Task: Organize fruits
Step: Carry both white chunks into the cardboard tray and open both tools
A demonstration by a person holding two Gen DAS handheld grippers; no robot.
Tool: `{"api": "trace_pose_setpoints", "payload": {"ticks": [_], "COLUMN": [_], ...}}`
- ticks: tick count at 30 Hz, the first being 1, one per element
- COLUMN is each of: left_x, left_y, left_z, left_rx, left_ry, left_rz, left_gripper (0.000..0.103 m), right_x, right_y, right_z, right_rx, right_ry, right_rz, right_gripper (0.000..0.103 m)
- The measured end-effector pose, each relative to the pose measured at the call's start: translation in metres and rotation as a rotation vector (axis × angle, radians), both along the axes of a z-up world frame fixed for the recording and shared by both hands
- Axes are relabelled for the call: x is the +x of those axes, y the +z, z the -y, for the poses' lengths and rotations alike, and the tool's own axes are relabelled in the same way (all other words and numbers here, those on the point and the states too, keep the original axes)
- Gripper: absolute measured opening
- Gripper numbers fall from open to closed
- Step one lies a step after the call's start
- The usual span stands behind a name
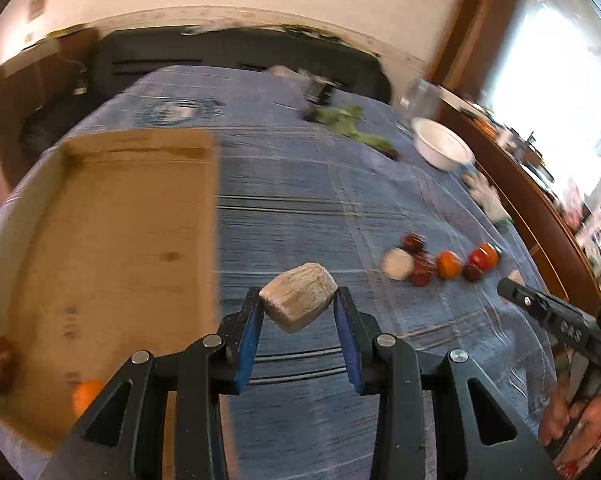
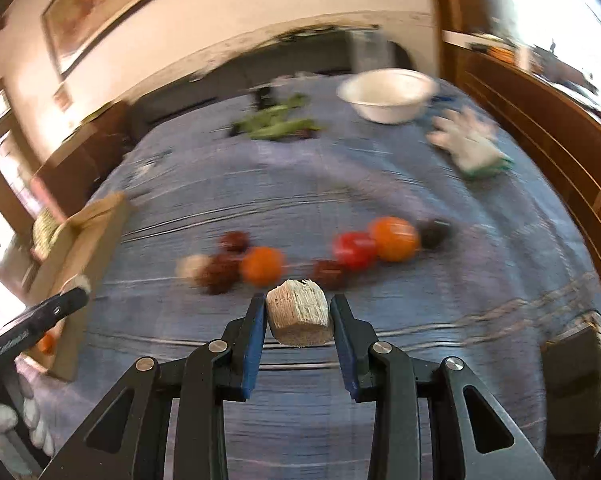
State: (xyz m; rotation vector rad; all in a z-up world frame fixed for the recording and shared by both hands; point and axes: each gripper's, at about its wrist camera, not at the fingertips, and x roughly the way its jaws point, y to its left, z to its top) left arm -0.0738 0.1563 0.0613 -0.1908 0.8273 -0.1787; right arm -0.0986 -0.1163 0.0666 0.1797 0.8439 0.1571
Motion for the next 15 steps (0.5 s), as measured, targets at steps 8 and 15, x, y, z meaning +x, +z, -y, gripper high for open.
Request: {"api": "trace_pose_setpoints", "payload": {"ticks": [8, 15], "left_x": [-0.013, -0.005], "left_y": [0.006, -0.013], "left_z": [-0.103, -0.154], "left_rx": [0.03, 0.093], "left_ry": [0.25, 0.347], "left_rz": [-0.005, -0.097], "left_gripper": [0.035, 0.035], "right_x": [0.008, 0.021], "right_y": [0.015, 0.007], "right_z": [-0.129, -0.234], "right_rx": [0.042, 0.038], "right_ry": [0.314, 0.497], "right_rz": [-0.009, -0.04], "right_gripper": [0.036, 0.036]}}
